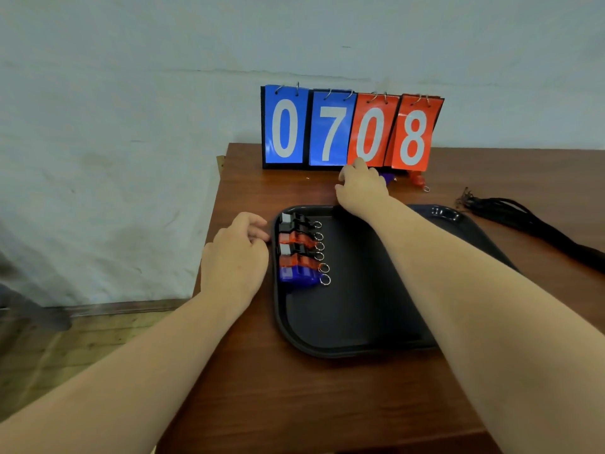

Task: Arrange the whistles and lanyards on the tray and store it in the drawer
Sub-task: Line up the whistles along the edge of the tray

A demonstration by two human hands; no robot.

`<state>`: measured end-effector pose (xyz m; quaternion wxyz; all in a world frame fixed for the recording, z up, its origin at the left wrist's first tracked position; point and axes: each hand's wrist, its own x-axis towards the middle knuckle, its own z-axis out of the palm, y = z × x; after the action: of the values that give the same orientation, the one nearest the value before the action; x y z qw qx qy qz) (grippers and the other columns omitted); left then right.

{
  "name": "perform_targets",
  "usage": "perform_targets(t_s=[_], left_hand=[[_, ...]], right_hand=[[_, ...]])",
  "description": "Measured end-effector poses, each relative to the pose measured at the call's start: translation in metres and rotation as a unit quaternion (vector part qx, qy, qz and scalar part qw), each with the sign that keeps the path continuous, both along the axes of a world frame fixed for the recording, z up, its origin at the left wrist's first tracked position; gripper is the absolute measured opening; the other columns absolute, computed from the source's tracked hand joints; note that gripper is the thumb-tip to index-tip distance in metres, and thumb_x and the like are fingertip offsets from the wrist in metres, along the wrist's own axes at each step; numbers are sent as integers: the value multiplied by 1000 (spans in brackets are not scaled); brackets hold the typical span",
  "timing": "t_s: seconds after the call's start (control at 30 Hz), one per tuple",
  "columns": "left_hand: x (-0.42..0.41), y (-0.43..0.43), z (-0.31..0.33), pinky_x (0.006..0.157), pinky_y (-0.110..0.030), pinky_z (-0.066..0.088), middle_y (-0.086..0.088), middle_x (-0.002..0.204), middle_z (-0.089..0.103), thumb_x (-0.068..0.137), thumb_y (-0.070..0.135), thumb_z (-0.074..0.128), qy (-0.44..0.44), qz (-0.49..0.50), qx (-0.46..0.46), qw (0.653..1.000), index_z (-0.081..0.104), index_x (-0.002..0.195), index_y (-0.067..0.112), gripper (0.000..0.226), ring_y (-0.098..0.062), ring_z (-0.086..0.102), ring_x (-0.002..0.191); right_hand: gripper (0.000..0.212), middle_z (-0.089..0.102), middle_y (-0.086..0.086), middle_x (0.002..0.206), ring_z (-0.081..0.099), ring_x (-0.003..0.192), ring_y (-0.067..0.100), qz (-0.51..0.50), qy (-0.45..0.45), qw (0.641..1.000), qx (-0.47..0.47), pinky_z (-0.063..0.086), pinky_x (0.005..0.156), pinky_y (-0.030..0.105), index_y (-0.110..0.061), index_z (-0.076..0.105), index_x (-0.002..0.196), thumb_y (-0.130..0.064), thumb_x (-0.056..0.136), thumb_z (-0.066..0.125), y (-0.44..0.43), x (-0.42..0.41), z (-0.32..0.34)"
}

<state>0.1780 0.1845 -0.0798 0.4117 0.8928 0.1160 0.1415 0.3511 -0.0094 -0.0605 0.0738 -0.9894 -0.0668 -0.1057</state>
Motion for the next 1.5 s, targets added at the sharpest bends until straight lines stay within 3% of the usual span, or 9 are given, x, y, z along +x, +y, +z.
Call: perform_targets(t_s=[0.27,0.37,0.5,0.67,0.73,0.83,0.9,1.17,1.5], left_hand=[[0,-1,0,93,-46,51,15,96,65,95,13,49,5,3,18,1000,55,112,33,26,-9,59,96],[0,-1,-1,94,-45,51,15,95,64,96,12,49,5,5,16,1000,56,114,31,27,-9,59,95],[0,-1,-1,94,-46,50,16,94,64,96,14,48,1,8,26,1000,55,113,32,26,-10,59,96],[-1,-2,0,93,-45,51,14,95,66,97,16,48,5,8,32,999,56,114,31,25,-11,60,97],[-2,-2,1,94,-45,50,14,95,65,97,16,47,11,8,37,999,56,115,30,25,-12,59,98],[-6,-3,4,94,-45,49,12,98,66,97,17,46,17,6,53,998,55,117,29,25,-14,60,100],[-6,-5,5,95,-45,48,12,99,67,98,18,46,18,5,58,998,55,118,29,25,-15,60,101],[-2,-5,2,94,-44,49,8,102,68,98,19,45,20,18,66,997,54,119,30,25,-16,60,101],[0,-4,-1,92,-44,51,7,101,67,97,20,45,17,21,73,997,54,117,32,25,-17,61,98]], right_hand=[[20,53,14,123,57,107,27,21,30,999,1,52,91,36,-8,62,114,-7,94,61,2,-12,6],[24,49,7,123,57,100,18,26,3,994,111,50,84,25,-12,61,111,-7,89,69,7,-22,7],[39,52,-2,120,58,97,9,36,-51,935,348,49,80,17,-17,59,120,-13,85,75,12,-63,9],[27,64,-10,108,59,89,-3,34,-46,915,399,45,73,11,-22,68,111,-26,85,75,11,-127,18],[26,67,-12,106,63,93,-1,29,7,885,465,48,77,13,-23,67,111,-26,86,74,7,-153,20],[24,74,2,101,73,92,15,52,117,779,613,59,84,32,-14,68,111,-17,88,72,7,-186,24],[25,75,7,98,74,89,20,59,141,747,647,60,82,37,-10,67,114,-13,89,70,7,-201,22],[29,76,-4,91,73,84,7,94,131,820,550,56,74,15,-20,71,109,-18,82,78,8,-218,12],[20,69,-12,87,64,80,5,149,98,894,411,54,70,21,-31,73,96,-34,78,81,9,-219,8]])
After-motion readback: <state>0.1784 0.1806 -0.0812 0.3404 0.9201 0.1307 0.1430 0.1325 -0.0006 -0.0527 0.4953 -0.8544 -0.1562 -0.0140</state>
